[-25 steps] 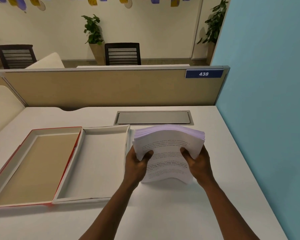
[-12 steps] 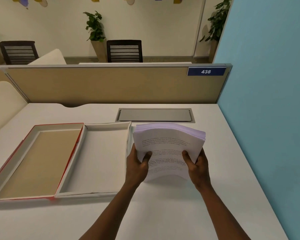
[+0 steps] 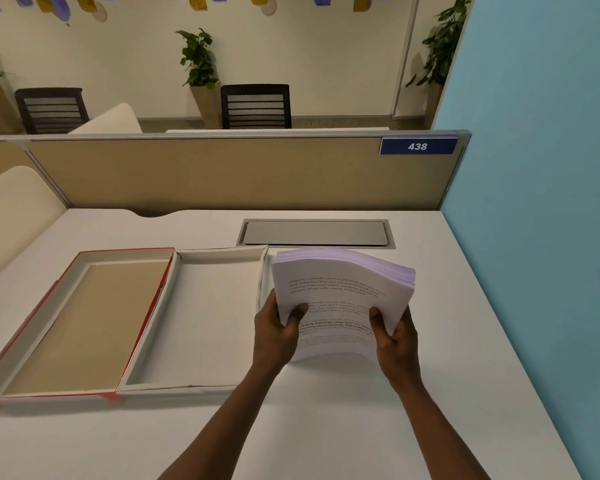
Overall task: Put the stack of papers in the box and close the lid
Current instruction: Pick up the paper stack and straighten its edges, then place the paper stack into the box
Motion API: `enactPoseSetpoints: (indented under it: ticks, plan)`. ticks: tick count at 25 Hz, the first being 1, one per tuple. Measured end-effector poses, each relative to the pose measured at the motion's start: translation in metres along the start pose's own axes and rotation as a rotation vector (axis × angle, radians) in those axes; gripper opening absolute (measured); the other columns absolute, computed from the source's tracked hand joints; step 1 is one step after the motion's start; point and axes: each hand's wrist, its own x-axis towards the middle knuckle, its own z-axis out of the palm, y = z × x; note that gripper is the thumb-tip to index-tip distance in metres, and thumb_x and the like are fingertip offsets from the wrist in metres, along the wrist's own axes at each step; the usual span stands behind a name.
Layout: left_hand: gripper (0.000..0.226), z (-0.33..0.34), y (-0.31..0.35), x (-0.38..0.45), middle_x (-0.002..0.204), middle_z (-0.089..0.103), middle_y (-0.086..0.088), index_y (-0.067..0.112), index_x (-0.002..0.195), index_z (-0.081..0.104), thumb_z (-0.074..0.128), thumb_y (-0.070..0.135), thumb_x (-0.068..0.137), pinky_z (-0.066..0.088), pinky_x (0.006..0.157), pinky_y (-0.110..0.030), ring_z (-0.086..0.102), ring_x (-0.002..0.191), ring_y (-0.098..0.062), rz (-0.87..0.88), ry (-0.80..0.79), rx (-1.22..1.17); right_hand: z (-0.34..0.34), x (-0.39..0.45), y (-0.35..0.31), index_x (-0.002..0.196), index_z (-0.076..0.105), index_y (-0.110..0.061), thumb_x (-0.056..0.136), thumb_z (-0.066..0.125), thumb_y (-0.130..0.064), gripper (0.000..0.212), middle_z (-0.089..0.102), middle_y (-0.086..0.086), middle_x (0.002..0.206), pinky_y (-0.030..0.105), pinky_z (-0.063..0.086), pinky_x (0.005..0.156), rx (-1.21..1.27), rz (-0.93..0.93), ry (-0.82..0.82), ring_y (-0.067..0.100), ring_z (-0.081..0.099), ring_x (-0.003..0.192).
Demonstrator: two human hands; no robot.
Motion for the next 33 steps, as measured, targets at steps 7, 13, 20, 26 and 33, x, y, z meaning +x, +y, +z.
enactPoseSetpoints:
  ticks: [7, 13, 20, 26, 33]
  plan:
    - [0.032, 0.008, 0.012, 0.01, 0.111, 0.07, 0.004, 0.027, 0.121, 0.057, 0.062, 0.011, 0.094, 0.064, 0.083, -0.043, 0.069, 0.104, -0.016, 0.002, 0.01, 0.0, 0.004, 0.008, -0.011, 0.115, 0.044, -0.043, 0.091, 0.053, -0.054, 0.028, 0.064, -0.001, 0.106, 0.008, 0.055, 0.063, -0.121, -0.11, 0.036, 0.005, 0.068, 0.088]
    - [0.03, -0.016, 0.049, 0.027, 0.112, 0.072, -0.002, 0.024, 0.12, 0.059, 0.064, 0.015, 0.092, 0.065, 0.082, -0.046, 0.072, 0.103, -0.022, 0.029, 0.021, -0.071, -0.002, 0.032, -0.052, 0.119, 0.047, -0.017, 0.092, 0.033, -0.07, 0.061, 0.072, 0.018, 0.103, 0.024, 0.054, 0.063, -0.502, -0.422, 0.018, 0.035, 0.072, 0.074]
    - [0.03, -0.117, 0.107, 0.064, 0.112, 0.073, -0.005, 0.021, 0.118, 0.062, 0.068, 0.017, 0.089, 0.065, 0.075, -0.043, 0.075, 0.097, -0.025, 0.013, 0.059, -0.074, 0.068, 0.05, -0.13, 0.121, 0.049, -0.01, 0.096, 0.049, -0.048, 0.046, 0.071, 0.011, 0.103, 0.022, 0.054, 0.063, -0.399, -0.484, -0.109, 0.018, 0.064, 0.072]
    - [0.032, -0.205, 0.054, 0.124, 0.114, 0.074, -0.014, 0.01, 0.122, 0.062, 0.07, 0.016, 0.092, 0.064, 0.08, -0.05, 0.076, 0.09, -0.031, -0.367, 0.085, -0.027, 0.194, 0.069, -0.112, 0.125, 0.055, -0.017, 0.094, 0.062, -0.038, 0.038, 0.069, 0.0, 0.106, 0.031, 0.052, 0.074, -0.263, -0.076, -0.31, 0.02, 0.068, 0.089]
    - [0.037, -0.247, -0.039, 0.156, 0.111, 0.072, -0.014, 0.003, 0.127, 0.059, 0.069, 0.008, 0.091, 0.062, 0.082, -0.047, 0.073, 0.086, -0.031, -0.597, 0.017, -0.045, 0.281, 0.075, -0.034, 0.136, 0.052, -0.02, 0.094, 0.06, -0.044, 0.05, 0.066, 0.005, 0.129, 0.037, 0.054, 0.089, -0.251, 0.297, -0.431, 0.021, 0.066, 0.104]
